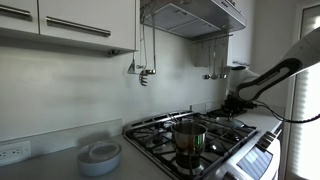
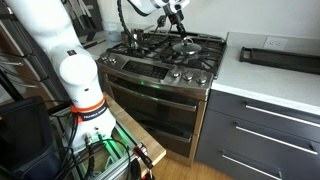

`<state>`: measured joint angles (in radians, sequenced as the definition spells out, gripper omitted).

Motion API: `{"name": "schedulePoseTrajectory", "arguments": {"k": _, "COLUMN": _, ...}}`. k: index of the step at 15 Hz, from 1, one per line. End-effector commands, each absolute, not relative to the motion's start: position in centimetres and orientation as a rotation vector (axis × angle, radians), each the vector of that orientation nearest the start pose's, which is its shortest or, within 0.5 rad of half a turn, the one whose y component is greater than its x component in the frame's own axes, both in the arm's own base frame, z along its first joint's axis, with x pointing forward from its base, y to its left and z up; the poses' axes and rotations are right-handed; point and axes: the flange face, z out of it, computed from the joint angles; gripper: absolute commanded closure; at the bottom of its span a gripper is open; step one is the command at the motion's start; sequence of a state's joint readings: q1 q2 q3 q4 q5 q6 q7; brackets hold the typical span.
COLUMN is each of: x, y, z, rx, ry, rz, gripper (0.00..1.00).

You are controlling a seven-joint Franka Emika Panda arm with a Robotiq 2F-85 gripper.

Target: Move the pot to the bottom left stove plate and then put the glass lid on the pot

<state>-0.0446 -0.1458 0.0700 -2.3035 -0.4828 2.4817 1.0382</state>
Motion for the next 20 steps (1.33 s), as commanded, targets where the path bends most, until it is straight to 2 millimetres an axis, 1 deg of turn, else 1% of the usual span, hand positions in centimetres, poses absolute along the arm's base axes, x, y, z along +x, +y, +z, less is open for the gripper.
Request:
{"name": "schedulePoseTrajectory", "arguments": {"k": 1, "x": 50.1, "y": 3.8, "z": 47.3, "rx": -3.029, "ry": 0.931, "rz": -0.819, "gripper": 0.96}}
{"name": "schedulePoseTrajectory", "arguments": {"k": 6, "x": 48.9, "y": 7.0, "z": 51.0, "rx": -3.006, "ry": 0.702, "rz": -0.898, "gripper": 0.96}}
{"name": "schedulePoseTrajectory", "arguments": {"k": 10, "x": 48.2, "y": 9.8, "z": 53.7, "rx": -2.974, "ry": 0.5, "rz": -0.868, "gripper": 0.96}}
{"name": "schedulePoseTrajectory", "arguments": {"k": 13, "x": 47.8, "y": 12.9, "z": 55.5, "rx": -2.972, "ry": 0.269, "rz": -0.86, "gripper": 0.96}}
{"name": "schedulePoseTrajectory", "arguments": {"k": 15, "x": 47.6, "y": 15.3, "z": 56.2, "rx": -2.962, "ry": 0.111, "rz": -0.854, "gripper": 0.96}}
{"name": "schedulePoseTrajectory", "arguments": {"k": 18, "x": 47.0, "y": 18.9, "z": 57.0, "rx": -2.918, "ry": -0.117, "rz": -0.83, "gripper": 0.96}}
{"name": "schedulePoseTrajectory", "arguments": {"k": 20, "x": 46.6, "y": 21.0, "z": 57.1, "rx": -2.885, "ry": -0.256, "rz": -0.801, "gripper": 0.96}}
